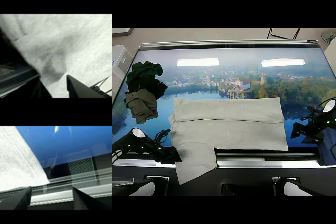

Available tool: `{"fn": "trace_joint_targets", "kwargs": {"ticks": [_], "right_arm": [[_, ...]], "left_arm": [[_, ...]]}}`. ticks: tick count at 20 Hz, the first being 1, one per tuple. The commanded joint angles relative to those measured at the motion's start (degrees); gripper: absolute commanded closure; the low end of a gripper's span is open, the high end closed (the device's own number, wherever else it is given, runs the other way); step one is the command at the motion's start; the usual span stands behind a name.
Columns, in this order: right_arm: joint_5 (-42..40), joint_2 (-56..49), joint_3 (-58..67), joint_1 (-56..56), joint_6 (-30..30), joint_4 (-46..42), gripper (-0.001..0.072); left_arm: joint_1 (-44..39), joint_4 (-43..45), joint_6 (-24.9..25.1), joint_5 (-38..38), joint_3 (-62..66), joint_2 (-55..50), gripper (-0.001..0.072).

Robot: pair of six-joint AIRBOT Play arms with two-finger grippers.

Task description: Fold the clothes and pants, and hang the long-sleeved shirts on hangers.

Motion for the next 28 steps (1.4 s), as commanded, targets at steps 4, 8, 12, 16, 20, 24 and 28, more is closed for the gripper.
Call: {"fn": "trace_joint_targets", "kwargs": {"ticks": [4, 8, 12, 16, 20, 24, 28], "right_arm": [[2.3, 0.0, -3.8, 0.0, -0.3, -1.5, 0.0143], [-4.1, 0.0, -12.5, 0.0, -4.5, 1.7, 0.0098], [-10.2, 0.0, -13.8, 0.0, -4.5, 5.4, 0.0146], [-13.1, -0.1, -13.8, 0.0, -5.0, 10.7, 0.0221], [-11.0, -0.9, -14.2, 0.0, -5.5, 11.9, 0.0591], [-6.7, 0.0, -11.3, 0.0, -9.2, 14.4, 0.0672], [-4.3, 1.2, 0.4, 1.5, -5.7, 15.6, 0.0677]], "left_arm": [[-1.9, -2.4, -0.3, 2.1, 0.1, -0.8, 0.0673], [-1.9, -2.4, -0.3, 1.6, 0.1, -0.8, 0.0673], [-1.9, -2.4, -0.3, 1.2, 0.1, -0.8, 0.0673], [-1.9, -2.4, -0.3, 0.1, 0.1, -0.8, 0.0673], [-1.9, -2.4, -0.3, 0.2, 0.2, -0.8, 0.0673], [-1.9, -2.3, -0.4, -0.3, 4.3, 1.8, 0.0674], [-1.9, -1.1, -6.1, 0.1, 17.4, 4.9, 0.0675]]}}
